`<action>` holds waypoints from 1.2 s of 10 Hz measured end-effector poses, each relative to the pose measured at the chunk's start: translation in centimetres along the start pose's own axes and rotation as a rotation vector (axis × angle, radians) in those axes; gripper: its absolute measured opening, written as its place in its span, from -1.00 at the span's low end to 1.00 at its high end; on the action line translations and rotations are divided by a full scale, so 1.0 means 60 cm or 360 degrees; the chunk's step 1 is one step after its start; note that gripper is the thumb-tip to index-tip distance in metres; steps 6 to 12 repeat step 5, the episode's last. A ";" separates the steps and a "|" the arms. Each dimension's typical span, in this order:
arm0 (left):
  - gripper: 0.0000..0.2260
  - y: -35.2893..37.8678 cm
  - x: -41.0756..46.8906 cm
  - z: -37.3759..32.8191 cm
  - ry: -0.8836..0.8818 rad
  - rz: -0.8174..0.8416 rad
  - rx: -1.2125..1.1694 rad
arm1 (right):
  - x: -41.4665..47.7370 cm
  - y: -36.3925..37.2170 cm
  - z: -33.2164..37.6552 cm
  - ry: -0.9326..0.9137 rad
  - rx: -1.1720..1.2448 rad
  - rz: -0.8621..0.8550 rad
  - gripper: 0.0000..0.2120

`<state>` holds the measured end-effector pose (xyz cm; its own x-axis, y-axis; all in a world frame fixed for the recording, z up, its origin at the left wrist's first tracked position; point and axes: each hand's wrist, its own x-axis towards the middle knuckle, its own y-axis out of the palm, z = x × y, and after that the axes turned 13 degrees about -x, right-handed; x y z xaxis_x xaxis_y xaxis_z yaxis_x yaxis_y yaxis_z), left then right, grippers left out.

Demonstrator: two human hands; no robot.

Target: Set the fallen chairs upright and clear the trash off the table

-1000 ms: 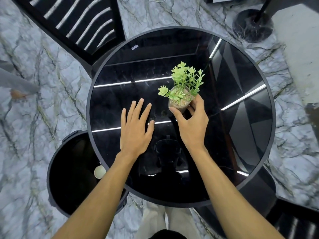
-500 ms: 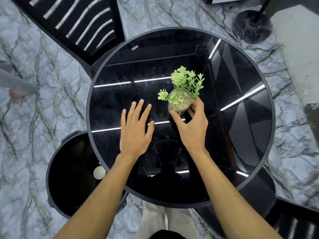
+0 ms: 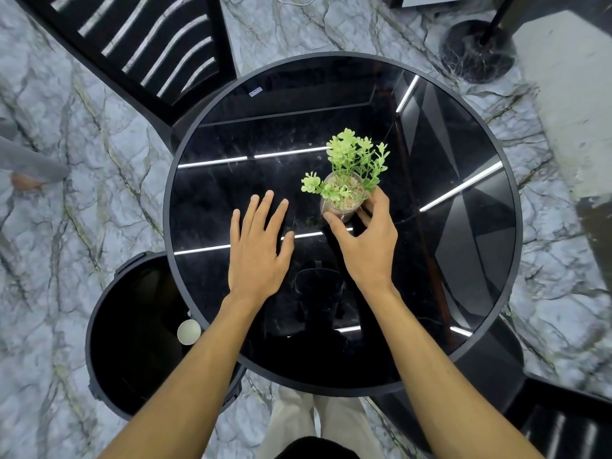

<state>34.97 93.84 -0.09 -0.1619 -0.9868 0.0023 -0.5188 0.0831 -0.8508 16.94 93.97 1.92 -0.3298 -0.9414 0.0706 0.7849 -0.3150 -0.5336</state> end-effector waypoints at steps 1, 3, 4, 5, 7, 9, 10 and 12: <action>-0.53 -0.001 0.000 0.000 0.0001 -0.0004 0.0000 | 0.001 -0.002 0.002 0.0001 0.0001 -0.0014 -0.38; -0.52 -0.001 0.000 -0.001 0.0007 -0.0009 -0.0014 | -0.001 -0.003 0.003 0.0018 0.0015 -0.0018 -0.38; -0.53 0.000 0.001 0.002 0.0031 -0.0035 -0.0010 | -0.002 0.000 0.004 0.0039 0.0038 -0.0007 -0.33; -0.55 -0.012 0.003 -0.002 -0.0012 0.0001 -0.0315 | -0.012 -0.020 0.007 0.0187 0.0044 0.0028 -0.20; -0.55 -0.012 0.003 -0.002 -0.0012 0.0001 -0.0315 | -0.012 -0.020 0.007 0.0187 0.0044 0.0028 -0.20; -0.55 -0.012 0.003 -0.002 -0.0012 0.0001 -0.0315 | -0.012 -0.020 0.007 0.0187 0.0044 0.0028 -0.20; -0.55 -0.012 0.003 -0.002 -0.0012 0.0001 -0.0315 | -0.012 -0.020 0.007 0.0187 0.0044 0.0028 -0.20; -0.55 -0.012 0.003 -0.002 -0.0012 0.0001 -0.0315 | -0.012 -0.020 0.007 0.0187 0.0044 0.0028 -0.20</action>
